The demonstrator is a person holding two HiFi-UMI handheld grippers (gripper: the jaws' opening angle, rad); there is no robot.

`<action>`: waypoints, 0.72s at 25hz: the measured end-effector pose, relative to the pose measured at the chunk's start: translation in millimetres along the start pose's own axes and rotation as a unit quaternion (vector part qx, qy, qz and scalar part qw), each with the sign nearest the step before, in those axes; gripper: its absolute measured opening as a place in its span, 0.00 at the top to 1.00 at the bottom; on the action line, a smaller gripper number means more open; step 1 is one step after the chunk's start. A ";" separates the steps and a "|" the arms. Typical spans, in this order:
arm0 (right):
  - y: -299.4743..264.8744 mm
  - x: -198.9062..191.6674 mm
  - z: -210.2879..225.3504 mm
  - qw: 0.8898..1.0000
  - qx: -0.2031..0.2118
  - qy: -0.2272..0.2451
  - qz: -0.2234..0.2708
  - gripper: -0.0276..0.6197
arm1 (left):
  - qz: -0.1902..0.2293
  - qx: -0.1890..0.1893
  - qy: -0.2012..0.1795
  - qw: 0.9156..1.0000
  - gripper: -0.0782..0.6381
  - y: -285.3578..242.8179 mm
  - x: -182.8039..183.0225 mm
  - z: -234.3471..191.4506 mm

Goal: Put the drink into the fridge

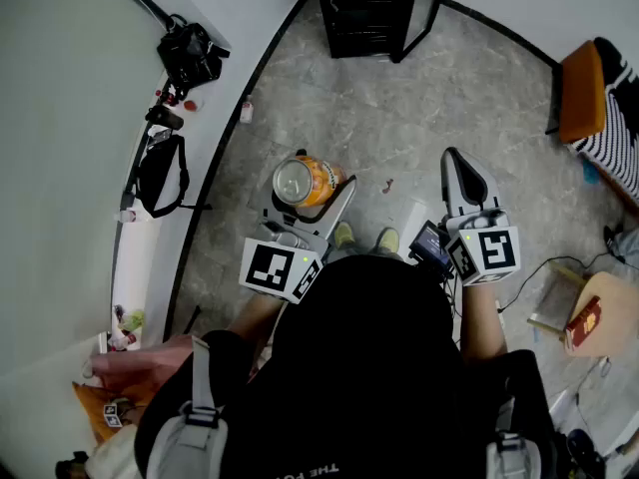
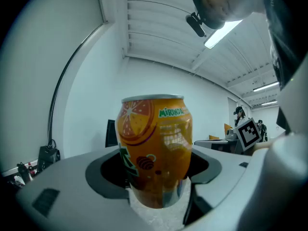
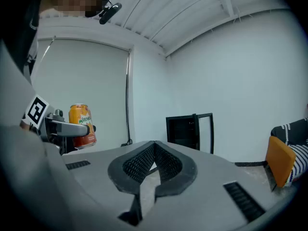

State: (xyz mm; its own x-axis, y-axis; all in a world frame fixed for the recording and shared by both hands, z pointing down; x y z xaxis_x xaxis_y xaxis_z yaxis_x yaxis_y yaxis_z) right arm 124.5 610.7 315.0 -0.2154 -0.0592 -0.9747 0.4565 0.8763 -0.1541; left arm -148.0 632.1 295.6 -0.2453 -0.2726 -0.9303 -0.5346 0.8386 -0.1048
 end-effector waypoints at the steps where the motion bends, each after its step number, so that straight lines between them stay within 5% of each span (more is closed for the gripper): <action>1: -2.5 2.8 -2.7 1.000 0.000 0.000 0.002 0.94 | 0.000 0.001 -0.004 1.000 0.41 1.6 0.1 -1.3; 18: -25.6 4.8 -55.1 0.999 0.031 -0.021 0.026 0.94 | 0.009 -0.001 -0.014 1.000 0.41 30.1 5.7 -44.6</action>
State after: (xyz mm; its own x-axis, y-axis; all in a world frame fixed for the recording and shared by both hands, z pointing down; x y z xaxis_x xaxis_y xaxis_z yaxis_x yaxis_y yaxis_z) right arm 64.3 614.3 323.2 -0.1537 -0.0348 -0.9875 0.5195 0.8473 -0.1107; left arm -201.5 634.7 302.8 -0.2316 -0.2439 -0.9417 -0.5324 0.8420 -0.0871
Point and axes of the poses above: the fingertips, and each gripper's own axes: y backward along the fingers, z to its right, x out of its top, the point moved 9 cm from there along y, backward along the fingers, and after that the axes turned 15 degrees about y, right-handed, at the moved point
